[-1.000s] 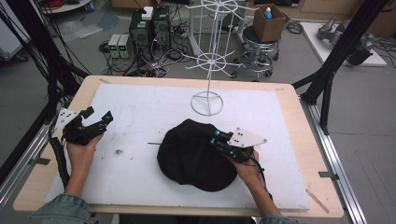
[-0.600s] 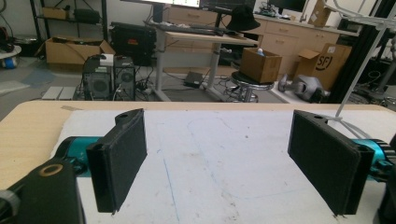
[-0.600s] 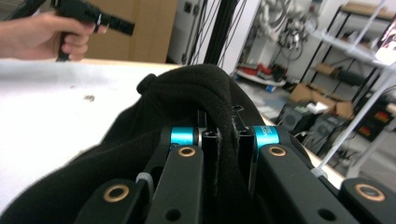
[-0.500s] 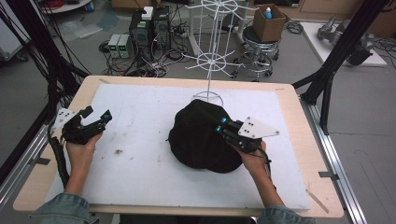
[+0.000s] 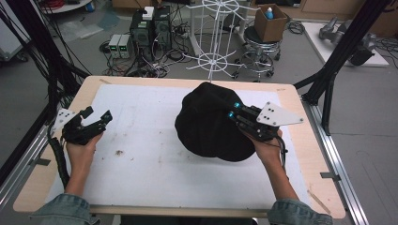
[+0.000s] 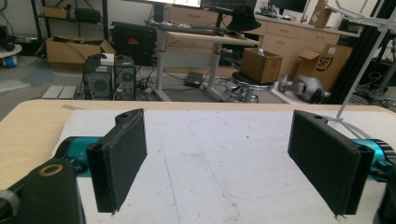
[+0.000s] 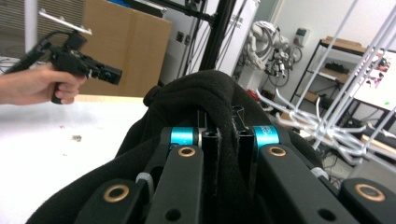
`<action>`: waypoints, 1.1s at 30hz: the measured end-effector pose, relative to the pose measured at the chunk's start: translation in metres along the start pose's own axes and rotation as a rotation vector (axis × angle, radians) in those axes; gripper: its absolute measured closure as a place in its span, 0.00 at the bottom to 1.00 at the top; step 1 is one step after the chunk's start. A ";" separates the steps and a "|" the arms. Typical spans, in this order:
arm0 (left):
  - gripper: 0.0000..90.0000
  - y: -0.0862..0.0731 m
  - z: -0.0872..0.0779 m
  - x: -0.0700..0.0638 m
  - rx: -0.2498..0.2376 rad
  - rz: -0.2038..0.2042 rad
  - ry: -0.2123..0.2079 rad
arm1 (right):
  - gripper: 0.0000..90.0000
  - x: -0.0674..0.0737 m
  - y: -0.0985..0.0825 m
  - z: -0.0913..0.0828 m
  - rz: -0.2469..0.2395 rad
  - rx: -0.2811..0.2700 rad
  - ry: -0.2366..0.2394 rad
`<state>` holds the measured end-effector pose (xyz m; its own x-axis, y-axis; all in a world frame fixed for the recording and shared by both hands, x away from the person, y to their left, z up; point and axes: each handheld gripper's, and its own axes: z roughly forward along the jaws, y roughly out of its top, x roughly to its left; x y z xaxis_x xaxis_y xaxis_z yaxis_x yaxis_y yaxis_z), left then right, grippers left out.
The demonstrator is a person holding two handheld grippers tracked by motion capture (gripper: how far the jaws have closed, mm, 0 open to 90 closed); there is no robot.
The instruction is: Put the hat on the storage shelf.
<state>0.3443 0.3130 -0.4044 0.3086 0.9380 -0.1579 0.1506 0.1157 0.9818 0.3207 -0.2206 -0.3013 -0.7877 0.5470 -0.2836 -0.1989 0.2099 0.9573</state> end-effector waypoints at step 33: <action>0.22 0.000 0.000 0.001 0.005 -0.010 -0.001 | 0.96 -0.042 0.117 -0.022 -0.103 -0.152 0.032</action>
<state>0.3448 0.3136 -0.4050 0.3080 0.9364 -0.1681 0.1583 0.1238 0.9796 0.3174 -0.2370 -0.1761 -0.7761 0.5027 -0.3807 -0.3634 0.1369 0.9215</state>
